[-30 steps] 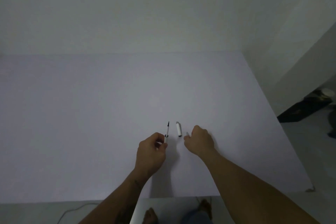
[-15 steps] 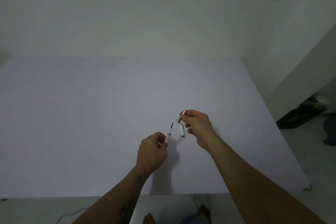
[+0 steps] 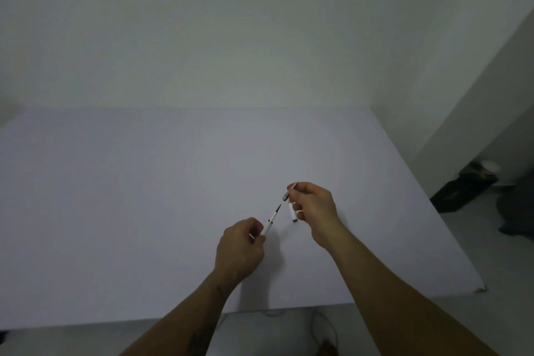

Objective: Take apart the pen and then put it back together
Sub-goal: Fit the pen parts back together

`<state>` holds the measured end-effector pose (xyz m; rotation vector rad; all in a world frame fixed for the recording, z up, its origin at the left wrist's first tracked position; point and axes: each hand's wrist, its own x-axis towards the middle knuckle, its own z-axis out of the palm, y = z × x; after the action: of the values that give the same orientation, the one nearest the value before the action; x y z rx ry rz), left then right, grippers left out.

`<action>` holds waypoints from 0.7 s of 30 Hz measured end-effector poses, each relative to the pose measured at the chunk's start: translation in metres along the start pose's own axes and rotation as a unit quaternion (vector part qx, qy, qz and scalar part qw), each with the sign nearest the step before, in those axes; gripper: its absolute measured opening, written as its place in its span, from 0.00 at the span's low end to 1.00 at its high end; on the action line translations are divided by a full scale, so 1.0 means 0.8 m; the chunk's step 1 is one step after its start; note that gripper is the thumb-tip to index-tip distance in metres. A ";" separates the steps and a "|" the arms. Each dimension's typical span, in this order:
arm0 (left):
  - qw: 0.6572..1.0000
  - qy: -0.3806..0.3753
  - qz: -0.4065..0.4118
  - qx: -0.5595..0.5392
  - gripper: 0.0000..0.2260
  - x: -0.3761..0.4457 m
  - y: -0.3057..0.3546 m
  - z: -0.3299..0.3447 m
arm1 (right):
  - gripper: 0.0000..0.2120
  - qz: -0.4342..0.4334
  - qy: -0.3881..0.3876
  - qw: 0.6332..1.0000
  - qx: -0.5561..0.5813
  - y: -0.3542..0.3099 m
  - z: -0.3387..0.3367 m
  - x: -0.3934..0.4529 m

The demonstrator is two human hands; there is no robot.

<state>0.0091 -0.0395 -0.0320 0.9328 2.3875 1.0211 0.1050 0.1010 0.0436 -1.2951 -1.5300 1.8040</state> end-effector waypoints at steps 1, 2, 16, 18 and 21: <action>1.000 0.001 0.001 -0.001 0.06 -0.001 -0.001 -0.002 | 0.08 0.000 -0.002 1.000 -0.003 0.000 0.002 -0.003; 1.000 0.001 0.003 -0.001 0.06 -0.003 -0.001 -0.004 | 0.08 0.002 -0.006 1.000 -0.009 0.001 0.003 -0.007; 0.996 0.049 0.070 -0.039 0.07 -0.011 0.025 -0.025 | 0.07 -0.049 -0.033 0.989 -0.139 0.004 0.013 -0.034; 0.995 0.051 0.075 -0.030 0.06 -0.013 0.024 -0.027 | 0.08 -0.048 -0.038 0.985 -0.161 0.003 0.011 -0.035; 0.995 0.048 0.083 -0.012 0.05 -0.014 0.020 -0.029 | 0.06 -0.041 -0.054 0.978 -0.197 0.001 0.007 -0.035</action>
<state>0.0112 -0.0505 -0.0038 1.1120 2.4026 1.1770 0.1132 0.0753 0.0525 -1.2959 -2.0466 1.5930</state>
